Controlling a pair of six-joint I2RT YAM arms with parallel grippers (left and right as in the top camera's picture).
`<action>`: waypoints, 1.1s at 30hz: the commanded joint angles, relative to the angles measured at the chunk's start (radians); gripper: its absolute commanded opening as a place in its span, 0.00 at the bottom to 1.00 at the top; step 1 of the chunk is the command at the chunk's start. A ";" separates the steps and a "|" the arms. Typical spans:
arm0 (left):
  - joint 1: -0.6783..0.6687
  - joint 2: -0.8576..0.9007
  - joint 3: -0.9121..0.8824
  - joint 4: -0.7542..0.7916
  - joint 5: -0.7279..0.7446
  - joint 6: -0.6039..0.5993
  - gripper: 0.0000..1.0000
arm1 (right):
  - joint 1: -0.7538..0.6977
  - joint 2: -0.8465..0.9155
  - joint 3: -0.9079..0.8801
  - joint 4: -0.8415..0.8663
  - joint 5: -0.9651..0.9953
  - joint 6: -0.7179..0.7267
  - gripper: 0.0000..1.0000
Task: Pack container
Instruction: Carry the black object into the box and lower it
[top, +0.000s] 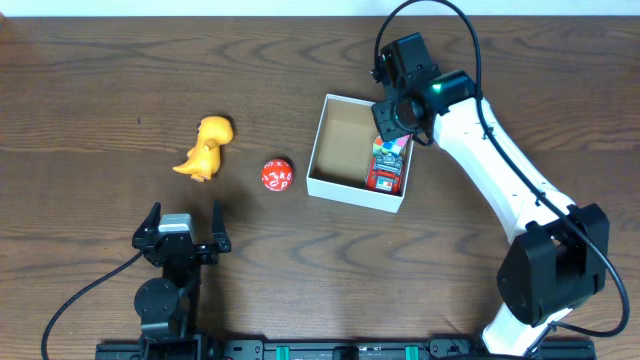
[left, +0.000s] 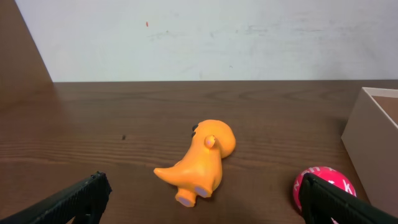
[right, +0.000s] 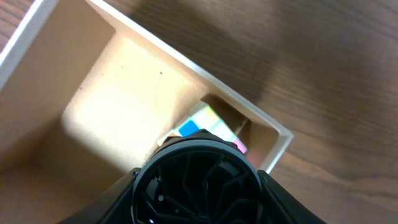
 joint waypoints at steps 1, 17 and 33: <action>-0.002 -0.006 -0.015 -0.036 0.012 0.000 0.98 | -0.006 0.007 -0.008 0.000 0.003 -0.026 0.46; -0.002 -0.005 -0.015 -0.036 0.012 0.000 0.98 | -0.017 0.050 -0.068 0.037 0.002 -0.038 0.46; -0.002 -0.005 -0.015 -0.037 0.012 0.000 0.98 | -0.018 0.068 -0.068 0.043 0.003 -0.038 0.70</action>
